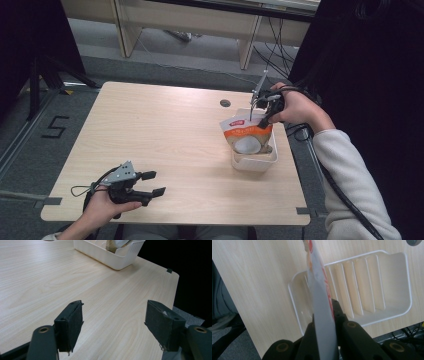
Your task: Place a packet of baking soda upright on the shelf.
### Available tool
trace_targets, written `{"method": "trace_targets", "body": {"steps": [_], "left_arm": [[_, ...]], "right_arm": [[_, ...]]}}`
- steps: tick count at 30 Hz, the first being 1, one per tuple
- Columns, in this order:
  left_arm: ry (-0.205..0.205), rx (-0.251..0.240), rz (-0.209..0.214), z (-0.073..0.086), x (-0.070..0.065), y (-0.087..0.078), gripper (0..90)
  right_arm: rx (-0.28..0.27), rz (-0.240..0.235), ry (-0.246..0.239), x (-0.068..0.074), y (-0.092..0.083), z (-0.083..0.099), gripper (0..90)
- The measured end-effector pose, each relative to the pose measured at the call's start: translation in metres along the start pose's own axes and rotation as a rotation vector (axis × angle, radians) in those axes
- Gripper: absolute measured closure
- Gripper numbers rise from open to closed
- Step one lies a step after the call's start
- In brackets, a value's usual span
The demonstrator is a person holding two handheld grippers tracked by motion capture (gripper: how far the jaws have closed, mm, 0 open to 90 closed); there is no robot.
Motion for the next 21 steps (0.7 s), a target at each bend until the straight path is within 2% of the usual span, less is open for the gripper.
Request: {"method": "trace_targets", "body": {"steps": [3, 4, 5, 6, 7, 8, 11, 12, 15, 18, 19, 21], "left_arm": [[-0.001, 0.000, 0.000, 0.0000, -0.0001, 0.0001, 29.6], [-0.001, 0.000, 0.000, 0.0000, -0.0002, 0.0001, 29.5], [-0.001, 0.000, 0.000, 0.0000, -0.0002, 0.0001, 29.5], [-0.001, -0.001, -0.001, 0.0000, -0.0001, 0.0000, 29.6], [-0.001, 0.000, 0.000, 0.0000, -0.0001, 0.0000, 29.5], [-0.001, 0.000, 0.000, 0.0000, -0.0001, 0.0000, 29.5], [-0.001, 0.000, 0.000, 0.0000, -0.0001, 0.0001, 29.5], [-0.001, -0.001, 0.000, 0.0000, -0.0001, 0.0001, 29.5], [-0.002, -0.001, -0.001, 0.0001, -0.0001, 0.0000, 29.5], [-0.003, -0.001, -0.003, 0.0001, -0.0003, -0.0003, 29.6], [-0.003, -0.002, 0.000, 0.0000, -0.0002, -0.0001, 29.6], [-0.002, -0.001, 0.000, 0.0001, -0.0002, 0.0000, 29.6]], "right_arm": [[0.025, 0.002, 0.018, 0.0016, 0.0013, 0.0014, 90.0], [0.023, -0.008, 0.003, 0.0009, 0.0017, 0.0018, 90.0], [0.023, -0.008, 0.003, 0.0009, 0.0017, 0.0018, 90.0], [0.011, 0.008, -0.022, -0.0016, 0.0023, 0.0027, 90.0], [0.010, 0.001, -0.025, -0.0014, 0.0023, 0.0029, 90.0], [0.018, 0.005, -0.006, 0.0002, 0.0012, 0.0034, 90.0], [0.018, 0.004, -0.010, 0.0006, 0.0009, 0.0032, 90.0], [0.023, 0.001, 0.004, 0.0017, 0.0003, 0.0032, 90.0], [0.019, 0.002, -0.007, 0.0006, 0.0016, 0.0036, 90.0], [0.037, 0.004, -0.009, -0.0009, 0.0051, 0.0050, 90.0], [0.041, -0.005, 0.008, -0.0009, 0.0058, 0.0065, 90.0], [0.044, 0.003, -0.008, -0.0030, 0.0066, 0.0081, 90.0]]}}
Point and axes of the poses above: each handheld gripper's, and its own axes: y roughly forward along the jaws, z roughly out of its underside, x roughly to its left, the point moved 3 cm from there along y, roughly forward along the jaws, and after that the axes turned 15 degrees about x, right-handed, at the moved point
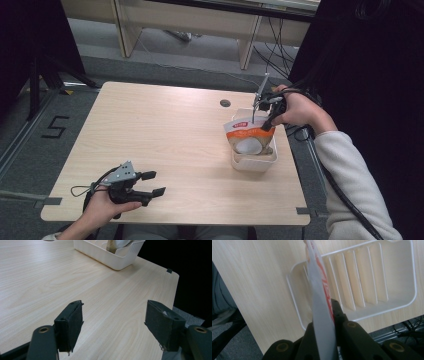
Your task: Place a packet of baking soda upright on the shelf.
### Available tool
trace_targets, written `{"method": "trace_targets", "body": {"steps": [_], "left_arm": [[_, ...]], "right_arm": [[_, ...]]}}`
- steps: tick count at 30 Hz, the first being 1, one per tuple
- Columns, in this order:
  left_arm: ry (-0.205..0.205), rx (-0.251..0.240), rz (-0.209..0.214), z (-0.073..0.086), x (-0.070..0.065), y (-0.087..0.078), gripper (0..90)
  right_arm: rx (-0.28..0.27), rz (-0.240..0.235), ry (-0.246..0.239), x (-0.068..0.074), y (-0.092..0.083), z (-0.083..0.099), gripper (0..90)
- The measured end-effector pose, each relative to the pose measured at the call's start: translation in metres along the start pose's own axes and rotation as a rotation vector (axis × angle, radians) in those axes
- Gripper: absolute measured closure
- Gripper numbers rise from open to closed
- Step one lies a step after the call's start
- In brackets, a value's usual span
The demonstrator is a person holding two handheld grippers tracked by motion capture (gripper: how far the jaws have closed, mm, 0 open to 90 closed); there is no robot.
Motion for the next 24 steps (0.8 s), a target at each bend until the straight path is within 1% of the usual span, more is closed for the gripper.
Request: {"method": "trace_targets", "body": {"steps": [1, 2, 3, 4, 5, 6, 8, 9, 10, 11, 13, 14, 15, 16, 20, 21, 22, 24], "left_arm": [[0.001, 0.000, 0.000, 0.000, 0.000, 0.000, 29.6], [0.002, 0.001, -0.001, 0.000, 0.000, 0.000, 29.5], [0.001, 0.001, 0.000, 0.000, 0.000, 0.000, 29.6], [0.002, 0.002, -0.001, 0.000, 0.000, 0.000, 29.6], [0.001, 0.001, 0.000, 0.000, 0.000, 0.000, 29.6], [0.001, 0.002, -0.001, 0.000, 0.000, 0.000, 29.6], [0.001, 0.003, 0.000, 0.000, 0.000, 0.000, 29.6], [0.001, 0.003, 0.000, 0.000, 0.000, 0.000, 29.6], [0.001, 0.002, 0.000, 0.000, 0.000, 0.000, 29.6], [0.001, 0.002, 0.000, 0.000, 0.000, 0.000, 29.6], [0.001, 0.002, 0.000, 0.000, 0.000, 0.000, 29.6], [0.000, 0.002, 0.000, 0.000, 0.000, 0.000, 29.6], [-0.001, 0.002, 0.000, 0.000, 0.000, 0.000, 29.6], [-0.001, 0.001, 0.000, 0.000, 0.000, 0.000, 29.6], [-0.003, 0.003, 0.002, 0.000, 0.000, 0.000, 29.6], [-0.002, 0.002, 0.002, 0.000, 0.000, 0.000, 29.6], [-0.002, 0.001, 0.001, 0.000, 0.000, 0.000, 29.6], [-0.003, 0.002, 0.001, 0.000, -0.001, 0.001, 29.6]], "right_arm": [[-0.001, 0.000, -0.005, -0.001, 0.001, 0.001, 90.0], [0.015, -0.005, 0.022, 0.001, 0.001, 0.002, 90.0], [0.021, 0.014, 0.021, -0.001, 0.004, 0.004, 90.0], [0.022, 0.012, 0.024, -0.002, 0.006, 0.004, 90.0], [0.022, 0.012, 0.024, -0.002, 0.006, 0.004, 90.0], [0.038, 0.010, 0.018, -0.003, 0.008, 0.005, 90.0], [0.036, 0.009, 0.009, -0.004, 0.009, 0.006, 90.0], [0.045, 0.002, 0.049, -0.001, 0.012, 0.006, 90.0], [0.033, 0.003, 0.020, -0.004, 0.014, 0.006, 90.0], [0.035, 0.001, 0.029, -0.004, 0.016, 0.005, 90.0], [0.035, -0.006, 0.030, -0.004, 0.018, 0.005, 90.0], [0.045, -0.008, 0.052, -0.003, 0.018, 0.004, 90.0], [0.037, -0.005, 0.023, -0.006, 0.022, 0.003, 90.0], [0.040, -0.008, 0.038, -0.005, 0.023, 0.003, 90.0], [0.048, -0.015, 0.044, -0.004, 0.025, 0.002, 90.0], [0.043, -0.012, 0.034, -0.006, 0.026, 0.002, 90.0], [0.049, -0.019, 0.048, -0.005, 0.026, 0.002, 90.0], [0.047, -0.019, 0.054, -0.004, 0.029, 0.002, 90.0]]}}
Point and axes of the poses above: each handheld gripper's, and its own axes: y roughly forward along the jaws, z roughly out of its underside, x roughly to its left, the point moved 3 cm from there along y, roughly forward along the jaws, and after that the axes turned 15 degrees about x, right-handed, at the moved point
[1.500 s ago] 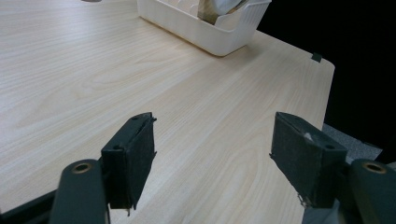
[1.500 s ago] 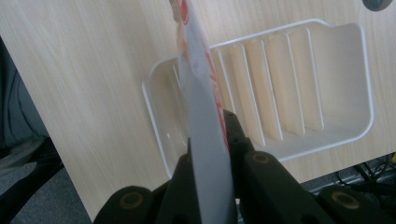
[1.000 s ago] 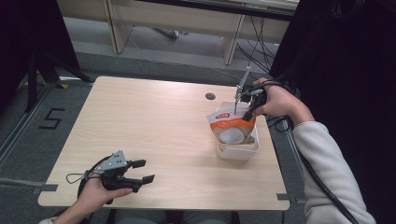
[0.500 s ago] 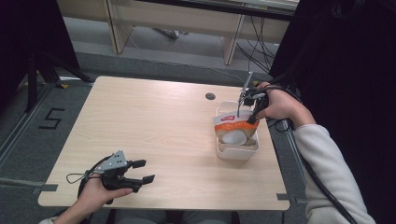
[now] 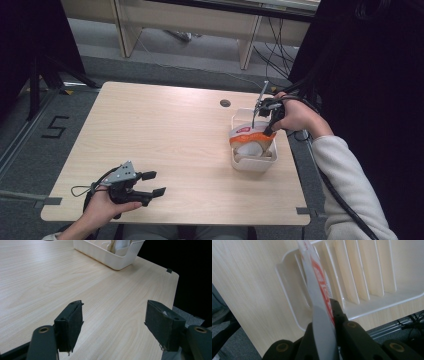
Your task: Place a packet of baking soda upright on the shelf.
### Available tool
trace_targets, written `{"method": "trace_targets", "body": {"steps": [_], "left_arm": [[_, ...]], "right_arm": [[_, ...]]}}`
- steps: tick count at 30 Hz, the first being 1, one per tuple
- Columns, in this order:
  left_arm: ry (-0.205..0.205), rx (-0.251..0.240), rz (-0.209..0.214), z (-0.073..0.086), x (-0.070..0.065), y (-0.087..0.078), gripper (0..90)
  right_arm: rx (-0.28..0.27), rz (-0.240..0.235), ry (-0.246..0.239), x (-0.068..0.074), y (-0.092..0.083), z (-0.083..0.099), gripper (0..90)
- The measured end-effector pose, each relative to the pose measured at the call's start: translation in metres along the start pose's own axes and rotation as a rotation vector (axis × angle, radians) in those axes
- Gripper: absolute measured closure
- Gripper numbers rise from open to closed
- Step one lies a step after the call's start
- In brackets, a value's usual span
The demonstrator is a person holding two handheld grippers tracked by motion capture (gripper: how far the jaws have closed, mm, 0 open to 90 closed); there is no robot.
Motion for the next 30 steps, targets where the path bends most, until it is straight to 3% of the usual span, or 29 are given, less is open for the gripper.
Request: {"method": "trace_targets", "body": {"steps": [1, 3, 11, 13, 17, 21, 26, 29, 30], "left_arm": [[0.000, 0.000, 0.000, 0.000, 0.000, 0.000, 29.6], [-0.001, 0.004, -0.005, 0.000, 0.000, 0.000, 29.6], [-0.001, 0.004, -0.006, 0.000, 0.000, 0.000, 29.6], [-0.002, 0.004, -0.006, 0.000, 0.000, 0.000, 29.5], [0.000, 0.001, -0.001, 0.000, 0.000, 0.000, 29.6], [-0.001, 0.003, -0.006, 0.000, 0.000, 0.000, 29.5], [0.000, 0.001, -0.004, 0.000, 0.000, 0.000, 29.6], [0.005, -0.001, -0.003, 0.000, 0.001, 0.000, 29.6], [0.005, -0.001, -0.002, 0.000, 0.001, 0.000, 29.6]], "right_arm": [[-0.003, 0.011, -0.022, -0.002, 0.002, 0.000, 90.0], [0.008, 0.003, 0.000, 0.000, 0.002, -0.001, 90.0], [0.012, 0.015, -0.012, -0.002, 0.010, -0.003, 90.0], [0.028, 0.001, 0.007, 0.000, 0.012, -0.004, 90.0], [0.017, 0.010, -0.018, -0.002, 0.015, -0.004, 90.0], [0.029, 0.002, 0.024, 0.000, 0.018, -0.003, 90.0], [0.024, 0.001, 0.003, -0.002, 0.023, -0.003, 90.0], [0.018, -0.012, 0.034, 0.002, 0.019, -0.002, 82.0], [-0.003, 0.018, 0.023, 0.000, 0.019, -0.002, 79.9]]}}
Point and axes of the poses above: each handheld gripper's, and its own axes: y roughly forward along the jaws, z roughly out of its underside, x roughly to its left, the point moved 3 cm from there along y, roughly forward along the jaws, and after that the axes turned 15 degrees about x, right-handed, at the moved point
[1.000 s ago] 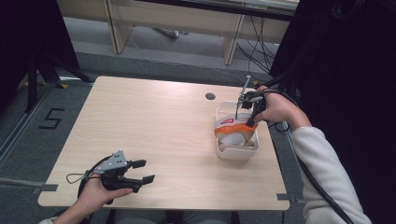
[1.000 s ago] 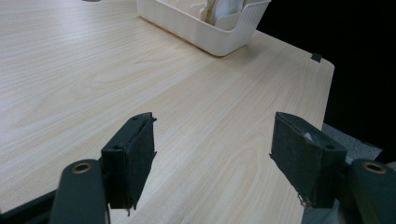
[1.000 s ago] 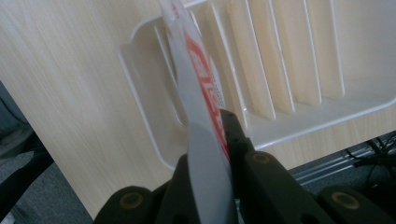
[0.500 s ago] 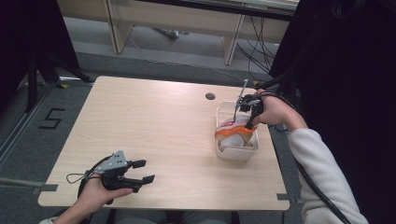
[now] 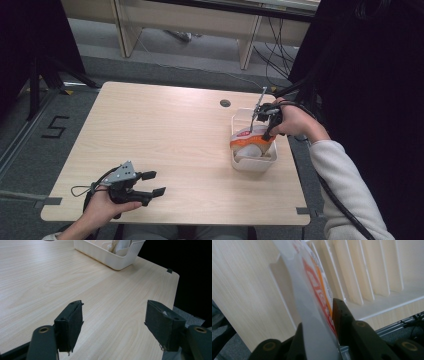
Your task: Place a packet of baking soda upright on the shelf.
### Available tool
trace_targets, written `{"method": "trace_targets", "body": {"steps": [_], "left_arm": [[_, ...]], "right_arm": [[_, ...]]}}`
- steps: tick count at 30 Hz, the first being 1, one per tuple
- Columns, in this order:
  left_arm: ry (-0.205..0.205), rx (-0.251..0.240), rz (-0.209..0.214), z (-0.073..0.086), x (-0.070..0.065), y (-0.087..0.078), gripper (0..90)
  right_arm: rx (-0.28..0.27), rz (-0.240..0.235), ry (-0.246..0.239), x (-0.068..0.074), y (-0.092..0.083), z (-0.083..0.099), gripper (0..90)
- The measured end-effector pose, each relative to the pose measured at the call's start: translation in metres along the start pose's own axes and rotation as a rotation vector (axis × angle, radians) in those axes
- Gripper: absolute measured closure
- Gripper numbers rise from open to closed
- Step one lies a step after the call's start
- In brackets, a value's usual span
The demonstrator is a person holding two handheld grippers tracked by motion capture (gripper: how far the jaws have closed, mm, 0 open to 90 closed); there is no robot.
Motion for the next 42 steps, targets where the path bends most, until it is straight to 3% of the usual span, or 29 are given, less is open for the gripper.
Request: {"method": "trace_targets", "body": {"steps": [4, 5, 7, 8, 13, 17, 22, 24, 33, 35, 37, 42], "left_arm": [[0.001, 0.000, -0.001, 0.000, 0.000, 0.000, 29.5], [0.002, 0.000, -0.002, 0.000, 0.000, 0.000, 29.5], [0.001, 0.000, -0.001, 0.000, 0.000, 0.000, 29.5], [-0.003, 0.003, -0.008, 0.000, 0.000, 0.000, 29.5], [-0.005, 0.001, -0.003, 0.000, -0.001, 0.000, 29.5], [-0.007, 0.005, -0.009, 0.000, -0.001, 0.000, 29.5], [-0.014, 0.002, -0.003, 0.000, 0.000, 0.000, 29.5], [-0.007, 0.003, -0.004, 0.000, 0.000, 0.000, 29.5], [-0.018, 0.008, -0.008, 0.001, 0.000, 0.000, 29.5], [-0.038, 0.009, -0.008, 0.002, 0.000, 0.000, 29.5], [-0.019, 0.009, -0.008, 0.001, 0.001, -0.001, 29.5], [-0.021, 0.009, -0.009, 0.002, 0.001, -0.001, 29.5]], "right_arm": [[-0.047, -0.025, 0.015, 0.002, -0.008, 0.001, 73.9], [-0.077, -0.033, 0.020, 0.003, -0.012, 0.001, 72.2], [-0.150, -0.068, 0.080, 0.011, -0.027, 0.000, 66.1], [-0.150, -0.068, 0.080, 0.011, -0.027, 0.000, 66.1], [-0.271, -0.082, 0.107, 0.023, -0.043, -0.007, 59.4], [-0.354, -0.105, 0.092, 0.033, -0.049, -0.017, 54.1], [-0.427, -0.101, 0.064, 0.047, -0.055, -0.030, 50.6], [-0.461, -0.075, 0.038, 0.056, -0.057, -0.039, 50.6], [-0.533, -0.084, -0.019, 0.091, -0.046, -0.067, 52.2], [-0.542, -0.084, -0.034, 0.099, -0.041, -0.073, 52.2], [-0.554, -0.082, -0.055, 0.107, -0.037, -0.078, 52.2], [-0.577, -0.083, -0.056, 0.122, -0.022, -0.087, 52.2]]}}
Point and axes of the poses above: each handheld gripper's, and its own axes: y roughly forward along the jaws, z roughly out of its underside, x roughly to its left, the point moved 3 cm from there along y, roughly forward along the jaws, and after that the axes turned 15 degrees about x, right-handed, at the moved point
